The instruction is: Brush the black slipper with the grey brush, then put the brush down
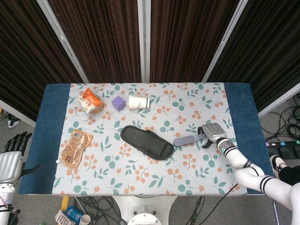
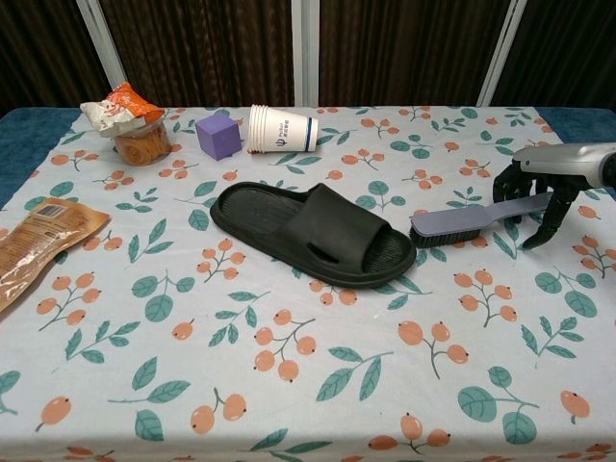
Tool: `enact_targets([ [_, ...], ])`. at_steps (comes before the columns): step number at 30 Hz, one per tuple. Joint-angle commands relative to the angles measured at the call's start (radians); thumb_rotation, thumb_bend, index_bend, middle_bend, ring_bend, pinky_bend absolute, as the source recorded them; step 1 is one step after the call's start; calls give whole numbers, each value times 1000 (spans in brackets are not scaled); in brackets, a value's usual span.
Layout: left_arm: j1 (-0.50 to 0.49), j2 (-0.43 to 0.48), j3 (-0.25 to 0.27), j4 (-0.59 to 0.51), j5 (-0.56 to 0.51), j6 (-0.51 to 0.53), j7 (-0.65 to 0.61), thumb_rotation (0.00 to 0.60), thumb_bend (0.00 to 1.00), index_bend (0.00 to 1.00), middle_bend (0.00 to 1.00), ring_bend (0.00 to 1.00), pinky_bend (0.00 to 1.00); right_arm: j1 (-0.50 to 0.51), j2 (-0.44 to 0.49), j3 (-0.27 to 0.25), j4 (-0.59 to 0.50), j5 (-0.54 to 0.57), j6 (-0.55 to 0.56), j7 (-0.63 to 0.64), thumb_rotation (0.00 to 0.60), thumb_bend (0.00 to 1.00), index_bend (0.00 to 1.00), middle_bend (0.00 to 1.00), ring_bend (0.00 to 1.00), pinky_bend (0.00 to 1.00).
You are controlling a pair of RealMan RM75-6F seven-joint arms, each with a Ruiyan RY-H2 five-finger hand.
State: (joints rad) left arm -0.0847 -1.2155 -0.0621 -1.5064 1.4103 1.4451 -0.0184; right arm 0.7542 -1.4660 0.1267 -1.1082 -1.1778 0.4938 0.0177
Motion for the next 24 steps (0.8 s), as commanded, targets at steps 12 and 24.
enact_targets([
  [12,13,-12,3,24,4,16,-16,600,137,121,156,51,111,17,16,27,-8,31,-82,140,600,0,598,606,554,632],
  [24,12,-15,-7,25,6,25,-14,600,137,121,156,51,111,49,32,34,-9,40,-113,165,600,0,766,755,751,848],
])
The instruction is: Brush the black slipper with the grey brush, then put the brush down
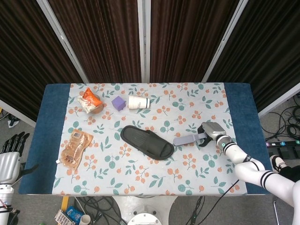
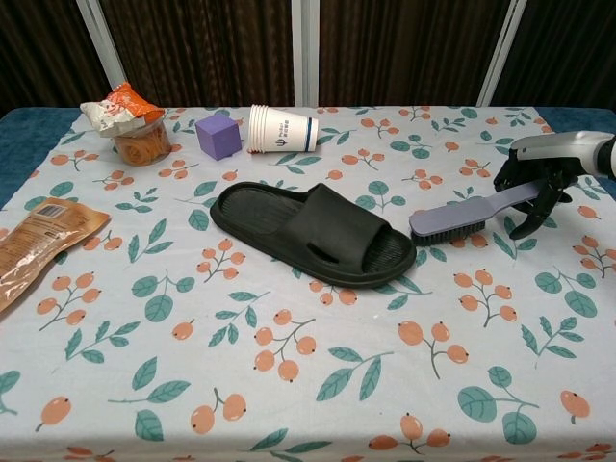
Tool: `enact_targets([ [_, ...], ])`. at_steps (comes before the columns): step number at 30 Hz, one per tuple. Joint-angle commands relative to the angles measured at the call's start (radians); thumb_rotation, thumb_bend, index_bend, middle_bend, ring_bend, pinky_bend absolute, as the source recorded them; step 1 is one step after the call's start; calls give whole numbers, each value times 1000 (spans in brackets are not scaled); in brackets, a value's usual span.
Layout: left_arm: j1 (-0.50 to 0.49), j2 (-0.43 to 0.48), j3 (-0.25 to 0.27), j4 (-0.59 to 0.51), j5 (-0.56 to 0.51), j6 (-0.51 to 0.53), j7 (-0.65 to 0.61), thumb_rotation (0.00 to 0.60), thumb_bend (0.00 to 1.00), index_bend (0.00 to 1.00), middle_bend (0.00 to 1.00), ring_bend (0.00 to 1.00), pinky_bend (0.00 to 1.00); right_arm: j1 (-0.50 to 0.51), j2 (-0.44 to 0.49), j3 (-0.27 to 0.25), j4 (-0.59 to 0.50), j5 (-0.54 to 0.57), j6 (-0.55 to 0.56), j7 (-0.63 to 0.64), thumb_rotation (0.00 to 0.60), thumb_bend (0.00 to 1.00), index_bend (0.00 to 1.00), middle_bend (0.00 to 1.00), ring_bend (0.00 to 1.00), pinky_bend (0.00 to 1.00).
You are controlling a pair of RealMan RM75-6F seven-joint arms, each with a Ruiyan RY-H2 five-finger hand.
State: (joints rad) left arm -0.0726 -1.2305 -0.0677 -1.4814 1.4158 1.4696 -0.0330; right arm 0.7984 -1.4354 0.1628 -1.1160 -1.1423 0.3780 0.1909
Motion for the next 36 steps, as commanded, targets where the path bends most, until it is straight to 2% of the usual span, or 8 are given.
enact_targets([
  [1,-1,-1,-1,-1,0,1,1,600,137,121,156,51,111,8,2,-4,-3,8,4,-14,600,0,784,767,764,861],
  [5,0,-5,0,5,-2,-3,-6,600,137,121,156,51,111,17,0,-20,-14,23,24,-58,600,41,894,824,818,920],
  [8,1,-10,-3,11,-6,-1,-10,600,137,121,156,51,111,17,0,-32,-29,40,44,-89,600,251,986,872,870,975],
  [12,2,-16,-5,19,-9,-2,-18,600,132,121,156,51,111,15,-5,-51,-45,55,82,-141,600,464,1000,918,936,1000],
  [17,-4,-21,-5,40,11,1,-37,600,122,121,156,51,111,-9,1,-59,-89,19,156,-154,600,525,1000,983,996,1000],
  [24,-81,-2,-15,48,100,-41,-124,600,130,121,156,51,111,-64,73,-74,-156,-209,367,-84,600,539,1000,1000,1000,1000],
  [30,-251,-2,-26,60,214,-184,-222,600,134,121,156,51,111,-102,159,-88,-216,-348,525,10,600,569,1000,1000,1000,1000],
  [36,-466,-31,-41,78,274,-408,-296,600,135,121,156,51,111,-117,205,-88,-273,-391,592,21,600,591,1000,1000,1000,1000],
])
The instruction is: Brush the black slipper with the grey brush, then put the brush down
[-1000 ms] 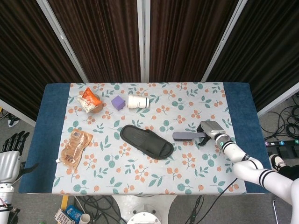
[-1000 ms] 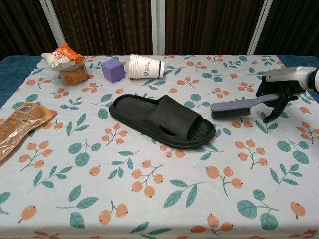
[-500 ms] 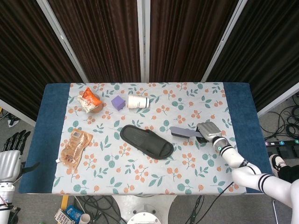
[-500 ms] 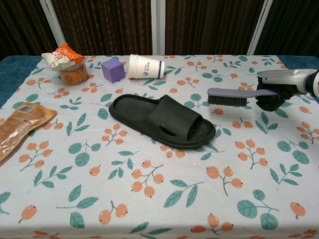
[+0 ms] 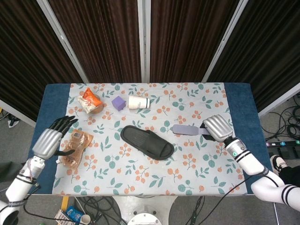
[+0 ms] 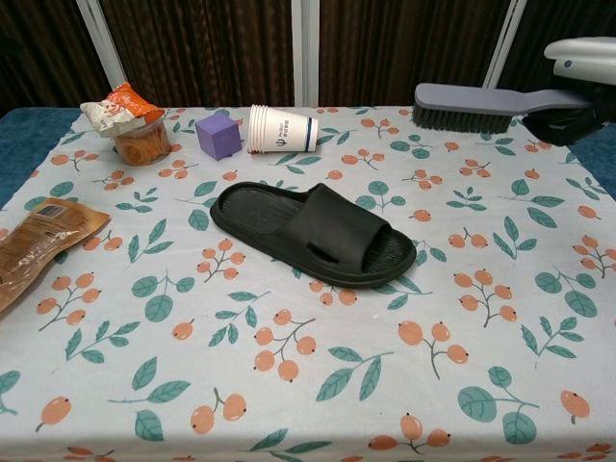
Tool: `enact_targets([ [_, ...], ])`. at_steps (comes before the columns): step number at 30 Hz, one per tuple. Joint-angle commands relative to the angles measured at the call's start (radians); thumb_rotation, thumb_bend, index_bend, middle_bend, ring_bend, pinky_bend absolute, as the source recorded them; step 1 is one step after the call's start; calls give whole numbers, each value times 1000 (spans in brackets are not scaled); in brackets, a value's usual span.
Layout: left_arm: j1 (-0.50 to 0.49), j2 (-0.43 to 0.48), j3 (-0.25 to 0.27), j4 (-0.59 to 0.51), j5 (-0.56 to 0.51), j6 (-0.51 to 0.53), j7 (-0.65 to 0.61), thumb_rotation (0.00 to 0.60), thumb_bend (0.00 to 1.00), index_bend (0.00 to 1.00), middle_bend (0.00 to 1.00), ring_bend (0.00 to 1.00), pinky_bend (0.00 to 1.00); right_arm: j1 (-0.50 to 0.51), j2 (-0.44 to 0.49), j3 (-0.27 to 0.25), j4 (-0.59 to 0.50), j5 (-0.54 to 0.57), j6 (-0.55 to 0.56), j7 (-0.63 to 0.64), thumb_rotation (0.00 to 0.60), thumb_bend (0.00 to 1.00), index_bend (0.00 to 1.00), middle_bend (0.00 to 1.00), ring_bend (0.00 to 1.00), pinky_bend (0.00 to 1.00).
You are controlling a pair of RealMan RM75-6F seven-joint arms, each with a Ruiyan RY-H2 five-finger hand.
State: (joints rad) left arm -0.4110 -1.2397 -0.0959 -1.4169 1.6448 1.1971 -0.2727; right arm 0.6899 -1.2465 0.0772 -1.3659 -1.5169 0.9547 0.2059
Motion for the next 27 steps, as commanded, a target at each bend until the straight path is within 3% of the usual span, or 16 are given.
enact_targets([
  [1,-162,-30,-15,16,48,-175,-73,600,136,120,153,51,111,-9,16,-2,-27,-17,18,1,600,592,1000,1000,1000,1000],
  [4,-278,-71,-20,52,56,-301,-109,600,136,114,131,51,111,-7,9,2,-41,-11,20,-20,600,592,1000,1000,1000,1000],
  [10,-425,-206,-33,176,27,-450,-76,600,137,110,116,51,111,2,-13,13,-52,14,7,-68,600,593,1000,1000,1000,1000],
  [18,-539,-351,-32,337,-23,-549,-50,600,137,109,116,51,111,9,-43,28,-35,43,3,-99,600,582,1000,1000,1000,1000],
  [27,-614,-429,-7,437,-76,-652,-62,600,143,119,123,51,111,14,-60,23,-16,52,-14,-98,600,579,1000,1000,1000,1000],
])
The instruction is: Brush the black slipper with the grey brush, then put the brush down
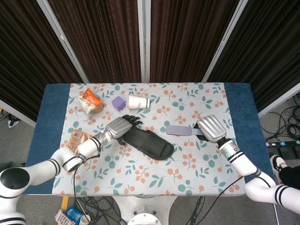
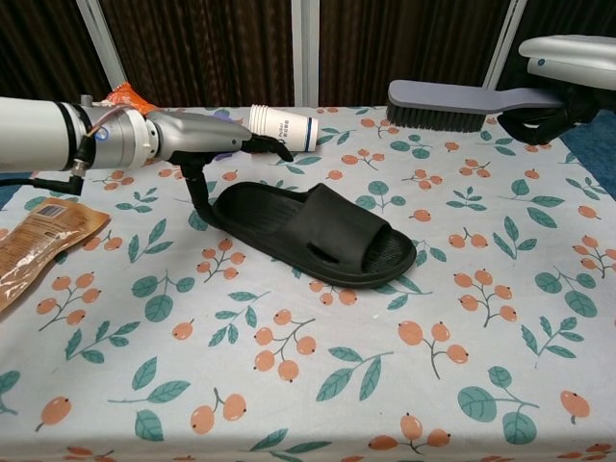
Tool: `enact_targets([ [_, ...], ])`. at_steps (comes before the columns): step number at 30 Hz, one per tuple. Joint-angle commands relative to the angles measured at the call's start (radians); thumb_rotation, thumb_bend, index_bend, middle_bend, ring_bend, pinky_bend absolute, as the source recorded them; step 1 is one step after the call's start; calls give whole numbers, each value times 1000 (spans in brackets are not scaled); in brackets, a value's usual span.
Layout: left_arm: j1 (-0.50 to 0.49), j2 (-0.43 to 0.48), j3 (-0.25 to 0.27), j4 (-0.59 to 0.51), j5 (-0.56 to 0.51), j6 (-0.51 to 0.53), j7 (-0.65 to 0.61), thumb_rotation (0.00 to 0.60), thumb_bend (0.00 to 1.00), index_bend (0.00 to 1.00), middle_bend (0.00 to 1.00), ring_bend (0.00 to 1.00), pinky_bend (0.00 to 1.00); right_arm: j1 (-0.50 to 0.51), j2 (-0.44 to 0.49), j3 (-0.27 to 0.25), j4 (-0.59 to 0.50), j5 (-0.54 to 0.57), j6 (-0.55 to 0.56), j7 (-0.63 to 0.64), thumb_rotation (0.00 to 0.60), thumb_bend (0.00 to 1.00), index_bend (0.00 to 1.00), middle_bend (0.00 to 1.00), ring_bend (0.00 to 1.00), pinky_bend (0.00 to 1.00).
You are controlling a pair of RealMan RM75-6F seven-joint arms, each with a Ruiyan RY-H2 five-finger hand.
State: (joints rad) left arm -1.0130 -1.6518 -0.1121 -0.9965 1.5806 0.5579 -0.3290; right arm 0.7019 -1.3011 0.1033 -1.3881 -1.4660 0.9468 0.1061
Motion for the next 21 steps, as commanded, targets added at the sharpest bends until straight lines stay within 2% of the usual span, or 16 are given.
enact_targets([
  [1,-17,-29,13,31,-17,-19,-8,600,149,131,127,51,111,3,-10,-7,12,1,-12,3,600,579,1000,1000,1000,1000],
  [7,-42,-81,18,100,-50,-48,-36,600,230,200,204,80,121,8,-30,-19,33,-11,-23,16,600,578,1000,1000,1000,1000],
  [12,-45,-98,25,128,-64,-41,-48,600,277,376,422,256,213,15,-48,-35,56,-29,-35,23,600,578,1000,1000,1000,1000],
  [17,-43,-99,35,129,-75,-37,-59,600,280,435,465,290,229,34,-97,-54,97,-63,-50,23,600,577,1000,1000,1000,1000],
  [21,-45,-92,40,117,-81,-35,-55,600,281,439,469,290,230,56,-152,-50,141,-83,-48,13,600,577,1000,1000,1000,1000],
])
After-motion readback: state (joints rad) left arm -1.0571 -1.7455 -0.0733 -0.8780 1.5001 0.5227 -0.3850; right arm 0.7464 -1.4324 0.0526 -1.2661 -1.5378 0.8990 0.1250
